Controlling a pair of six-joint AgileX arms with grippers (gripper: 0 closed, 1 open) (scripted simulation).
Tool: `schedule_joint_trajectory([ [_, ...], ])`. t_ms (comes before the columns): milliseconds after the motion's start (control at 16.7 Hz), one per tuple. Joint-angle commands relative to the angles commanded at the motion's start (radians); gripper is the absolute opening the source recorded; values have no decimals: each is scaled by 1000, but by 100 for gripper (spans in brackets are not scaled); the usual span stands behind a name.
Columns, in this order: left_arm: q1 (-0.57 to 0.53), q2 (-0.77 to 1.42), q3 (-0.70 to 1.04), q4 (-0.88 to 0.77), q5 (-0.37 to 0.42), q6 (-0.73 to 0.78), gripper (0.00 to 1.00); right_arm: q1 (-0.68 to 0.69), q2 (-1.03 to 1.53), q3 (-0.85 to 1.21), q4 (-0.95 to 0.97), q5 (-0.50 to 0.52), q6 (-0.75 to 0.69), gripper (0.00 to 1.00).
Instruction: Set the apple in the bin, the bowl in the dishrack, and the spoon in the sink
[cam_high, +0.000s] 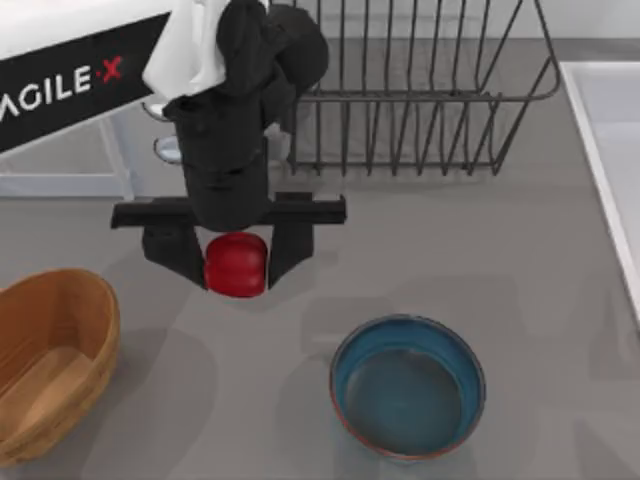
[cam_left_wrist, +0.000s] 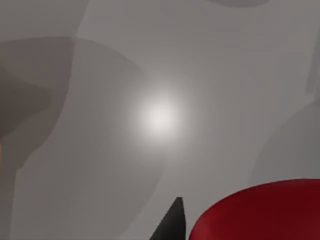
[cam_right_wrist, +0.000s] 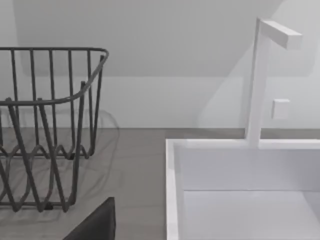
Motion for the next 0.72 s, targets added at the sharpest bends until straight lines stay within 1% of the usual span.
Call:
schedule_joint_trajectory([
  [180,78,-87,-61,-12,-10,-183,0,0,0,0,0,0,0,100],
  [600,317,-356,-274,-45,-42,-759,0,0,0,0,0,0,0,100],
  [720,379,-433,-330,-47,-49,-895,0,0,0,0,0,0,0,100],
])
